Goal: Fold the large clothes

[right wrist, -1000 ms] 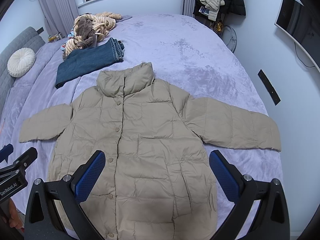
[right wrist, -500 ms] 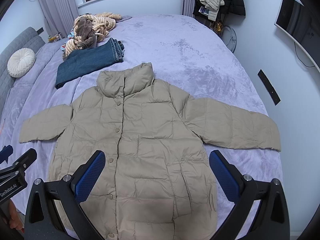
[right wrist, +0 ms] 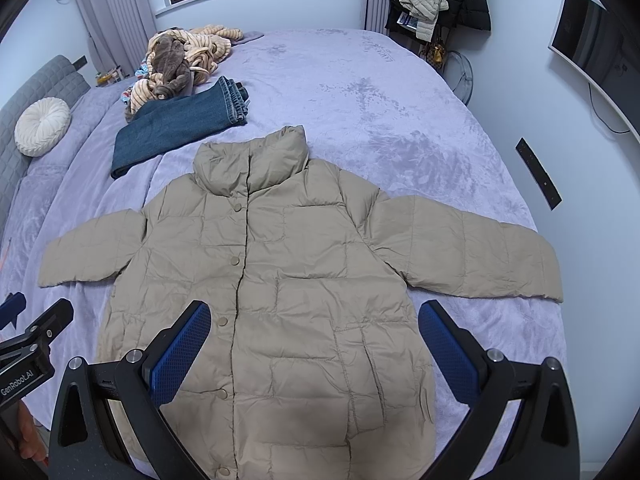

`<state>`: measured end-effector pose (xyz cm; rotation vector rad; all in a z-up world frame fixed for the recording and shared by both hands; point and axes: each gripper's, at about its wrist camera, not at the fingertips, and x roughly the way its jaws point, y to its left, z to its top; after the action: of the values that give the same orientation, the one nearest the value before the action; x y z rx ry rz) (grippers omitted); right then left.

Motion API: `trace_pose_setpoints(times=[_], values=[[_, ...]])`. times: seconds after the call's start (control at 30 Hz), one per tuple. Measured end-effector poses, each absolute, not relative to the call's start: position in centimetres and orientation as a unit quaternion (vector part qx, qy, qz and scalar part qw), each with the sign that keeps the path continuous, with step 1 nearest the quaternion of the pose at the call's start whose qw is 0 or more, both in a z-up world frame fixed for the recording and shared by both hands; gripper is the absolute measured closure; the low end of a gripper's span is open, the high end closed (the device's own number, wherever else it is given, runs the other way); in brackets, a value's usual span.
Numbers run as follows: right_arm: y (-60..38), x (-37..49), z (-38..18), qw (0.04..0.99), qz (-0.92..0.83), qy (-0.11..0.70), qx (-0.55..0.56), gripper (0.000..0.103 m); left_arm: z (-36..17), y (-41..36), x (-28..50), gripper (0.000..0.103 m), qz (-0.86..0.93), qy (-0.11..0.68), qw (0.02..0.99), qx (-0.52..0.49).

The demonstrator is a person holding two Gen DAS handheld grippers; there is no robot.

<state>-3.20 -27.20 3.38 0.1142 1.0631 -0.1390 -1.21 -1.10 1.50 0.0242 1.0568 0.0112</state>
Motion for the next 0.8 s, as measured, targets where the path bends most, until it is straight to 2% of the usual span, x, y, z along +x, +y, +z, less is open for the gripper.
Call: trace_pose_setpoints(times=[0.8], values=[[-27.24,-3.11,3.48,0.858,-0.064,0.506,0.054,0.0,1.62,-0.34,-1.12,0.0,0.008,0.504,0.864,0.011]])
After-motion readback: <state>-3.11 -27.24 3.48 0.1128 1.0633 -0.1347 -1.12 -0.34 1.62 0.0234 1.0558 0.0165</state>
